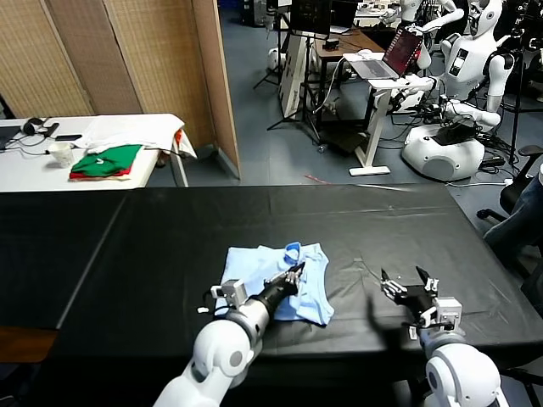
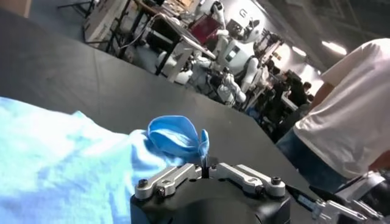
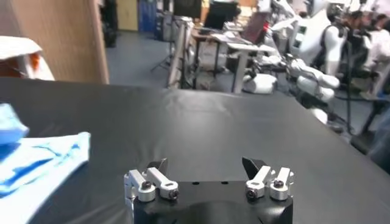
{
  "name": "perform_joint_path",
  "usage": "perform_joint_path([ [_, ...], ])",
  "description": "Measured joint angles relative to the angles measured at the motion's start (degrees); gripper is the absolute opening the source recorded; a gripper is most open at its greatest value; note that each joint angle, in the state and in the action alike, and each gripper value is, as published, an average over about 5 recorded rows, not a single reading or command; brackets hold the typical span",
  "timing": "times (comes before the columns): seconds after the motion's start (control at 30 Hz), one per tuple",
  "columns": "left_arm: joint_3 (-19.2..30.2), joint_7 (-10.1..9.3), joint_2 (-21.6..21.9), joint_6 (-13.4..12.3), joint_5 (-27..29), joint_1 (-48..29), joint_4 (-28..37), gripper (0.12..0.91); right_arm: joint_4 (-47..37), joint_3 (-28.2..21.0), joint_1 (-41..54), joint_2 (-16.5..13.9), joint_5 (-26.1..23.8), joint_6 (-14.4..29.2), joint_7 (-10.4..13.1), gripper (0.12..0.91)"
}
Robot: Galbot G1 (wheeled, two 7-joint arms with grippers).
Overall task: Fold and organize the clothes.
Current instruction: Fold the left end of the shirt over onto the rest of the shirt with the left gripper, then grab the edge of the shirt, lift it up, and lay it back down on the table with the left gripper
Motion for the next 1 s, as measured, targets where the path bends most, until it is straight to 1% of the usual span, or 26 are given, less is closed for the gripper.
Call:
perform_joint_path([
  [0.03, -0.30, 0.01, -0.27, -0.36, -0.92, 0.04, 0.08, 0.435, 0.00, -0.47, 0.13, -0.12, 0.21, 0.07, -0.27, 0.907],
  [0.1, -0.98, -0.31, -0.85, -0.89, -3.75, 0.18, -0.07, 0.549, 0.15, -1.53, 0.43, -0.43, 0.86, 0.04, -0.64, 0.907],
  [0.13, -1.39, -0.63, -1.15, -1.03, -5.52, 0.27, -0.24, 0.625, 0.30, -2.10, 0.63, -0.62, 1.27, -0.03, -0.75, 0.907],
  [0.23, -2.80, -1.30, -1.61, -1.28, -9.20, 0.80, -0.97, 0.796, 0.77, -4.00, 1.38, -1.17, 2.20, -0.34, -0.88, 0.907],
  [0.27, -3.31, -1.27, -1.56, -1.39, -9.43, 1.04, -1.25, 0.838, 0.80, -4.71, 1.69, -1.29, 2.25, -0.45, -0.89, 0.907],
  [0.33, -4.36, -0.60, -1.12, -1.74, -8.18, 1.58, -1.84, 0.888, 0.54, -6.38, 2.46, -1.41, 1.91, -0.76, -0.92, 0.907],
  [0.47, -6.90, 1.21, 0.96, -2.79, -2.35, 2.67, -2.69, 0.906, -0.90, -10.60, 4.74, -1.02, -0.07, -1.44, -1.04, 0.907],
  [0.7, -12.07, 2.80, 6.22, -3.64, 7.45, 5.73, -4.78, 0.907, -5.07, -17.40, 8.72, 0.16, -5.01, -1.87, -2.03, 0.907],
  [0.8, -13.74, 3.28, 7.11, -3.93, 10.66, 7.65, -5.62, 0.907, -6.41, -18.63, 9.19, 0.02, -8.13, -3.28, -1.49, 0.907],
  [0.87, -14.64, 3.32, 7.26, -4.04, 11.83, 8.78, -5.87, 0.907, -6.78, -18.81, 9.13, -0.13, -9.83, -4.56, -0.75, 0.907],
  [0.93, -15.41, 3.28, 7.29, -4.19, 12.42, 9.64, -5.86, 0.907, -6.77, -18.71, 8.94, -0.16, -10.32, -5.09, 0.03, 0.907],
  [1.0, -16.15, 3.26, 7.23, -4.43, 12.93, 10.30, -5.60, 0.907, -6.36, -18.34, 8.62, 0.00, -9.18, -4.49, 0.48, 0.907],
])
